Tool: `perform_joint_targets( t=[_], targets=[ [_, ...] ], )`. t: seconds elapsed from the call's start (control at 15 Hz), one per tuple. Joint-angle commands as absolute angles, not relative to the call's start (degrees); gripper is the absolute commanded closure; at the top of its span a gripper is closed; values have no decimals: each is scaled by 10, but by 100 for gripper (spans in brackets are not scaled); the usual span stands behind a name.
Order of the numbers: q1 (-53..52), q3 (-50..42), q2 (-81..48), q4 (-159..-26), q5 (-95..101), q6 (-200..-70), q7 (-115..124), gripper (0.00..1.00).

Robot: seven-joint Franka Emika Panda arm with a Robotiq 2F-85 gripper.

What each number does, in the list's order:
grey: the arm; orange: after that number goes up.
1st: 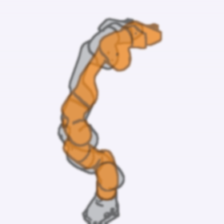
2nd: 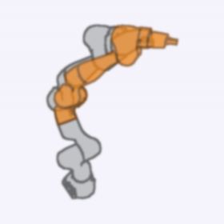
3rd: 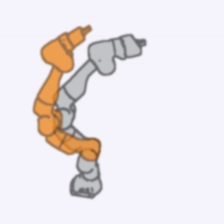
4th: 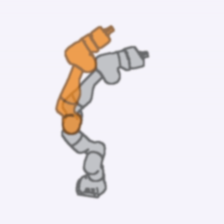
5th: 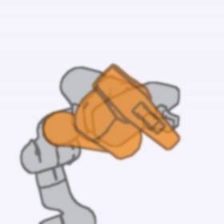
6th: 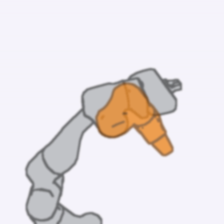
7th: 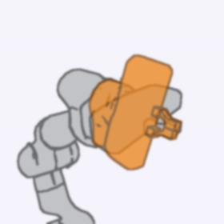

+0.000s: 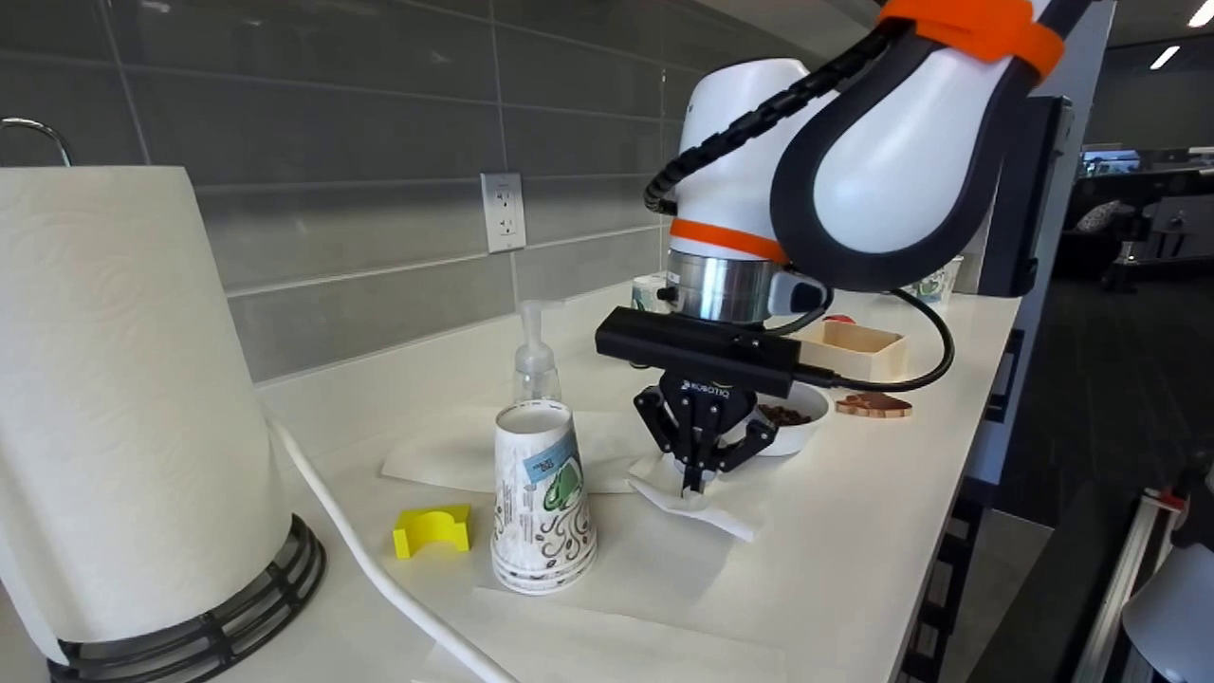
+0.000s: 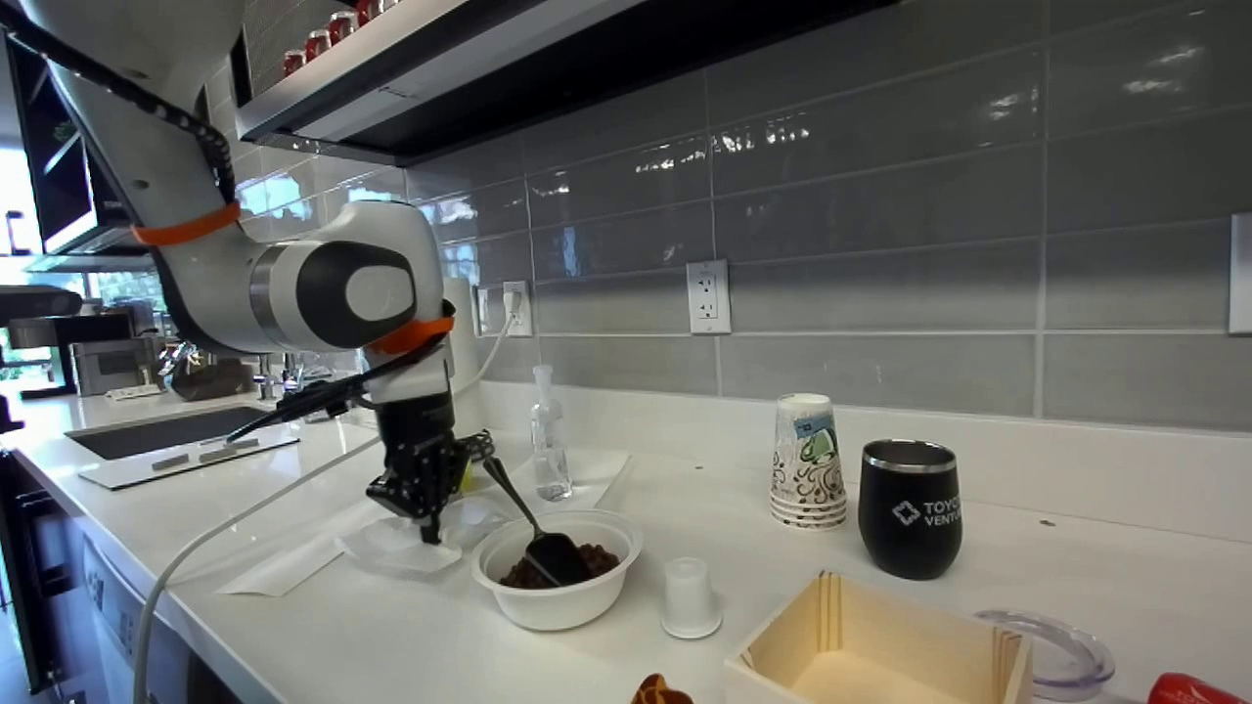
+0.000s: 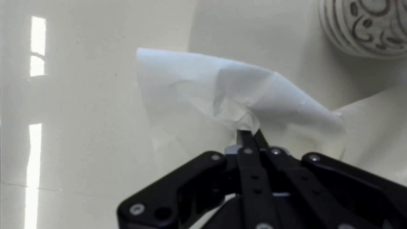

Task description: Use one white napkin to wipe the counter.

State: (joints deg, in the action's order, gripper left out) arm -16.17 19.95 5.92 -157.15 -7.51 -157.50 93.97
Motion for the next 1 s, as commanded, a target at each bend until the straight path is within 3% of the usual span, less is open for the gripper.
perform_joint_targets(
  t=[0.0,0.47,0.93],
  targets=[
    [-198,182,54,-1571,-197,-1599,798,100],
    [-207,175,87,-1571,-333,-1510,621,100],
    [-156,186,99,-1572,-164,-1390,770,100]
  ],
)
